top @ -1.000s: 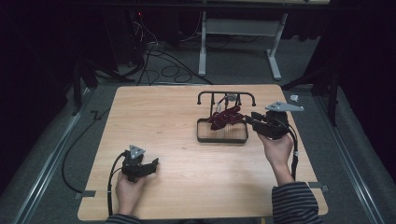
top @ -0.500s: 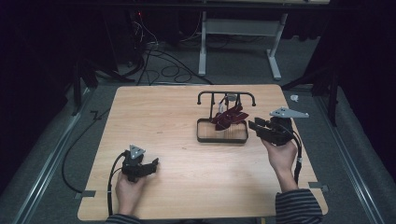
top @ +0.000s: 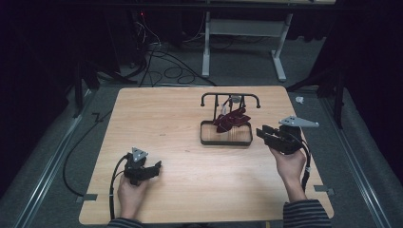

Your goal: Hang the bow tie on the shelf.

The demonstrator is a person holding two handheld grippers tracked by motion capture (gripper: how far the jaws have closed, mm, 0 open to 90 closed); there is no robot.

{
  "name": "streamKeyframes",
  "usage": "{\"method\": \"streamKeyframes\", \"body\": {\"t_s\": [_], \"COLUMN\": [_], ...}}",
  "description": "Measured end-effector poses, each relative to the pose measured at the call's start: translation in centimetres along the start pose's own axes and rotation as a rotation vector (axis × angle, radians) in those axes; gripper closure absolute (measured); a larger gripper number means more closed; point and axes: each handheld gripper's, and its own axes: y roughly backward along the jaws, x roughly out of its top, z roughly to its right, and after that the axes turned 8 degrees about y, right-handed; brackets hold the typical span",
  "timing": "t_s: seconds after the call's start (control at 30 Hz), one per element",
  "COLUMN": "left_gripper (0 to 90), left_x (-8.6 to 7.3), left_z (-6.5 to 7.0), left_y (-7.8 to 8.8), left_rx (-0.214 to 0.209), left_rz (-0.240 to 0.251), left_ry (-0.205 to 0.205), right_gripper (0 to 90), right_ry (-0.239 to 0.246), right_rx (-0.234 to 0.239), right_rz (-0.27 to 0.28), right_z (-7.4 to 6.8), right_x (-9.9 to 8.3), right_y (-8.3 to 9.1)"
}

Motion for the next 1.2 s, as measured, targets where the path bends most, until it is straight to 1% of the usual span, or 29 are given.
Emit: {"method": "streamKeyframes", "body": {"t_s": [0.4,0.83,1.2], "left_gripper": [27.5,27.5,27.5], "left_x": [0.0,0.0,0.0], "left_z": [0.0,0.0,0.0], "left_y": [0.0,0.0,0.0], "left_rx": [0.002,0.002,0.002], "left_rz": [-0.001,0.000,0.001], "left_ry": [-0.002,-0.002,-0.002], "right_gripper": [66.6,66.7,66.7], "right_ry": [-0.019,-0.030,-0.057], "right_rx": [0.009,0.017,0.027], "right_rz": [-0.005,-0.011,-0.021], "right_z": [-0.1,-0.3,-0.3], "right_x": [-1.6,-2.6,-4.0], "right_y": [0.2,0.4,0.2]}}
